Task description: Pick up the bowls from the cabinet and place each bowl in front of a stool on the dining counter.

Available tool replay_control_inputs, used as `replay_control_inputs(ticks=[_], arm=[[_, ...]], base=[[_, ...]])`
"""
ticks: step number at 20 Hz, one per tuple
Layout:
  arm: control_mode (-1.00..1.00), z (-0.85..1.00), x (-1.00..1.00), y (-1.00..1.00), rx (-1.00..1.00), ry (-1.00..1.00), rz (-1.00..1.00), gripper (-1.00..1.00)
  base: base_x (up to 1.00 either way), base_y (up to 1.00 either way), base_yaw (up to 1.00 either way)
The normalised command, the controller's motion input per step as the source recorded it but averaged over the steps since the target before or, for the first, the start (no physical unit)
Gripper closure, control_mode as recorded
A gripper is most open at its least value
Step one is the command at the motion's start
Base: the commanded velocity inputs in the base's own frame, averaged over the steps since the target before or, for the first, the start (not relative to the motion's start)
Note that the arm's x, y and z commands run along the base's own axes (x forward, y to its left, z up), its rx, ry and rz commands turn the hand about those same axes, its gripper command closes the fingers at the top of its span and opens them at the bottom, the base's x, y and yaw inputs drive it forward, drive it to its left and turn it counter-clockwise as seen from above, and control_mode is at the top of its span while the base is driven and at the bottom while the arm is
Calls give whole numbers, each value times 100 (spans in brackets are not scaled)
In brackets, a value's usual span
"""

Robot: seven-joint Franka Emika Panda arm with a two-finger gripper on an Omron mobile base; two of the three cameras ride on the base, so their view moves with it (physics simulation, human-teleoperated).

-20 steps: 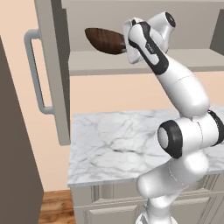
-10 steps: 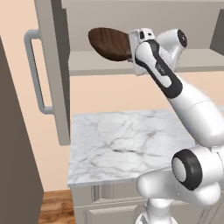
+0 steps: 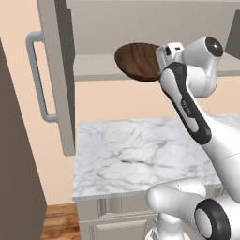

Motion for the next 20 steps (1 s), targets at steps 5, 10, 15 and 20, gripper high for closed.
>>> replay_control_inputs(ticks=[5,10,15,20], arm=[[-100,10,-100,-31,-7,5,-17,100],[-100,3,-100,-24,0,1,-9,100],[-100,-11,-92,-16,9,21,-1,100],[-100,-21,-69,-11,6,17,0,100]], base=[[0,0,0],[0,0,0],[0,0,0],[0,0,0]])
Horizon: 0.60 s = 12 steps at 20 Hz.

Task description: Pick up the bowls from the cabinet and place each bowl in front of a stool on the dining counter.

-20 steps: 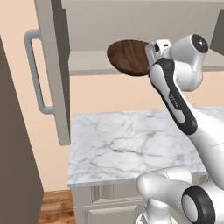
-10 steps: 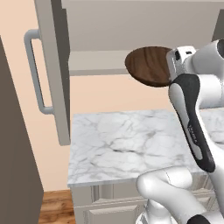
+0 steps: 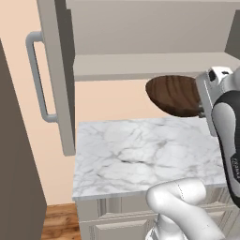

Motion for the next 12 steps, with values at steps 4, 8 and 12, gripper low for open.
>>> replay_control_inputs(ticks=[4,8,12], arm=[[-100,-38,-26,-3,0,0,0,100],[-100,-51,-6,0,-1,0,0,100],[-100,-10,0,0,0,0,0,100]], base=[[0,0,0],[0,0,0],[0,0,0]])
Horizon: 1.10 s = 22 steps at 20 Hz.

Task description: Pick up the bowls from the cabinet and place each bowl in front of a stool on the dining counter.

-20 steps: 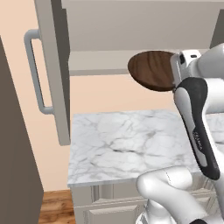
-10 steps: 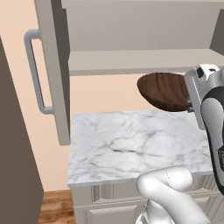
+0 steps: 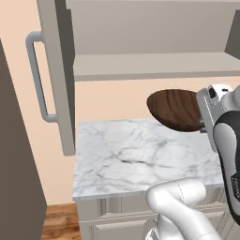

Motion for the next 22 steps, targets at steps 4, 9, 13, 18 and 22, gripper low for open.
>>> replay_control_inputs(ticks=[4,9,13,18,22], arm=[[-100,0,0,0,0,0,0,100],[100,0,-1,0,0,0,0,100],[100,0,0,0,0,0,0,100],[100,0,0,0,0,0,0,100],[100,0,0,0,0,0,0,100]], base=[[0,0,0],[-19,-3,-15],[-66,-5,-54],[-52,-28,-71],[-1,-62,-81]])
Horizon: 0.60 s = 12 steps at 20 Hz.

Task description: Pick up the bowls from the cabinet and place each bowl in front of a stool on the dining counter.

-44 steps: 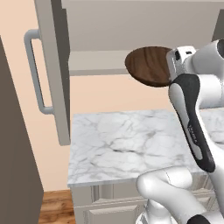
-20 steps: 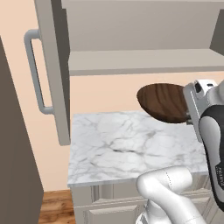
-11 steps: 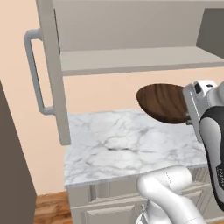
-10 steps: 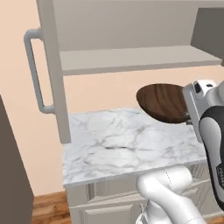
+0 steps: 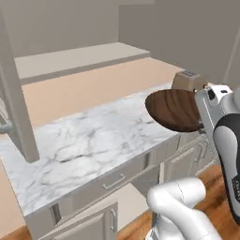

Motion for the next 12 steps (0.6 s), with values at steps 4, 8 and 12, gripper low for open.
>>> replay_control_inputs(ticks=[4,8,12], arm=[[100,0,0,0,0,0,0,100],[100,0,0,0,0,0,0,100],[100,0,0,0,0,0,0,100]], base=[[0,-71,-80],[0,-84,-75],[0,-99,-76]])
